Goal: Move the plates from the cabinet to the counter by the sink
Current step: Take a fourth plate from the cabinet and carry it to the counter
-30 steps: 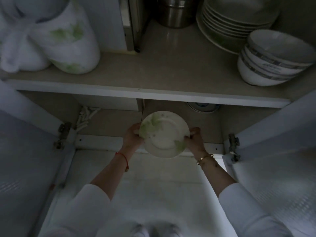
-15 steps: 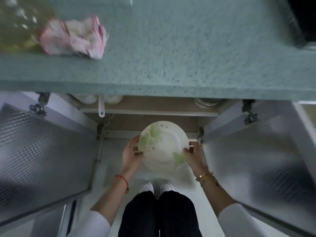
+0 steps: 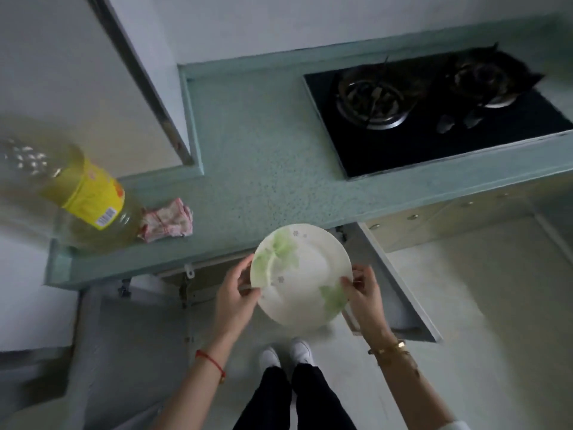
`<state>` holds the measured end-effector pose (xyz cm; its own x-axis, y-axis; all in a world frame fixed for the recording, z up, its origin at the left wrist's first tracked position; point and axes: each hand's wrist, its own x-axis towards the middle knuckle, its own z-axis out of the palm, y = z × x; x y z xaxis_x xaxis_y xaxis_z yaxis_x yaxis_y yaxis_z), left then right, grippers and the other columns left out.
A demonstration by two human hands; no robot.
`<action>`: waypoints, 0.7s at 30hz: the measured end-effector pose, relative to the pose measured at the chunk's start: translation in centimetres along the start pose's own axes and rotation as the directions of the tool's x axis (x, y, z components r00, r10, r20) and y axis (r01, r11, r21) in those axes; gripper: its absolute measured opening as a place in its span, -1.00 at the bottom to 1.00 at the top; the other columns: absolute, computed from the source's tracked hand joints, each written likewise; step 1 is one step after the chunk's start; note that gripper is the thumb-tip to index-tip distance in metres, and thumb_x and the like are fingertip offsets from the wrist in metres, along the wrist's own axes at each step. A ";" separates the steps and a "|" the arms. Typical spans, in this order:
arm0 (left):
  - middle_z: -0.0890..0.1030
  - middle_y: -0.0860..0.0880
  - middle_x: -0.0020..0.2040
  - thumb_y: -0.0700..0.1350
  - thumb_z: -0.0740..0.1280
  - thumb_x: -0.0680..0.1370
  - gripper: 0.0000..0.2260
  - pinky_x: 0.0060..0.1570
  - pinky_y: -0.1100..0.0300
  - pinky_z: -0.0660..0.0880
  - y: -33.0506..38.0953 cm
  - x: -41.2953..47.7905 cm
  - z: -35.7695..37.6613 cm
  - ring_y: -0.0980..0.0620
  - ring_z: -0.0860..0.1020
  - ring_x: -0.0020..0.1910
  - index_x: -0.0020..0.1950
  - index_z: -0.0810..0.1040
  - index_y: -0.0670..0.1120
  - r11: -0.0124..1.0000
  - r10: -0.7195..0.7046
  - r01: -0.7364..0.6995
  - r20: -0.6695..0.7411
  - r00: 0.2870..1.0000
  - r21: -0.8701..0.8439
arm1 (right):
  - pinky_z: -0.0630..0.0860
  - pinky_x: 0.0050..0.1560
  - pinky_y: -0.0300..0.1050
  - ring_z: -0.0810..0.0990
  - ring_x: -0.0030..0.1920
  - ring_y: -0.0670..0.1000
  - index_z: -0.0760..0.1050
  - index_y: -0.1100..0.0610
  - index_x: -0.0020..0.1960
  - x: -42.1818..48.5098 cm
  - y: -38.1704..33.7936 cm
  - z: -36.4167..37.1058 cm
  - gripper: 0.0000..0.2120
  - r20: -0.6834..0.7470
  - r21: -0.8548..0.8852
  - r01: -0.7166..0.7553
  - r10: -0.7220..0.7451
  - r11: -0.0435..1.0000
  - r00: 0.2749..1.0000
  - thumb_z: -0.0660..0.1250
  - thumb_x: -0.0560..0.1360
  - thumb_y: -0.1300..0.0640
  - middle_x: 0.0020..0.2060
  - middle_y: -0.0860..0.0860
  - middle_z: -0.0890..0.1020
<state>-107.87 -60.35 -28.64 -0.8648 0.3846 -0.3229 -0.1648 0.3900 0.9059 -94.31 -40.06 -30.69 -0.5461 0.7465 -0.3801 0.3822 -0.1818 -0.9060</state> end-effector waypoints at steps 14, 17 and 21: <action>0.66 0.19 0.17 -0.27 0.36 0.33 -0.39 0.12 0.23 0.59 16.0 -6.3 8.6 0.20 0.62 0.17 0.36 0.53 0.10 0.979 0.188 -0.204 0.505 0.843 -0.023 | 0.52 -0.34 -0.28 0.59 -0.26 -0.01 0.53 0.08 0.18 -12.7 -7.3 -16.2 -0.72 -0.449 0.299 0.133 0.016 0.945 0.893 0.33 0.53 0.33 -0.19 0.05 0.57; 0.69 0.21 0.10 -0.32 0.35 0.39 -0.42 -0.01 0.34 0.59 18.3 -8.1 13.1 0.24 0.63 0.11 0.35 0.52 0.13 0.973 0.206 -0.230 0.586 0.784 -0.035 | 0.52 -0.32 -0.30 0.60 -0.29 -0.11 0.53 0.05 0.22 -14.3 -7.1 -20.5 -0.69 -0.521 0.302 0.154 0.028 0.941 0.853 0.33 0.53 0.31 -0.21 0.01 0.57; 0.66 0.19 0.12 -0.22 0.36 0.36 -0.42 -0.09 0.38 0.58 21.0 -10.8 20.3 0.25 0.61 0.09 0.34 0.51 0.19 0.962 0.222 -0.270 0.674 0.705 -0.034 | 0.50 -0.25 -0.19 0.57 -0.26 -0.01 0.51 0.12 0.24 -15.4 -6.5 -27.3 -0.69 -0.622 0.288 0.184 0.037 0.940 0.782 0.31 0.53 0.35 -0.21 0.04 0.56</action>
<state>-92.39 -39.35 -11.64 -0.3267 0.9213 -0.2111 0.0593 0.2429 0.9682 -67.97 -32.93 -13.89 0.0513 0.9753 -0.2150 0.0442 -0.2173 -0.9751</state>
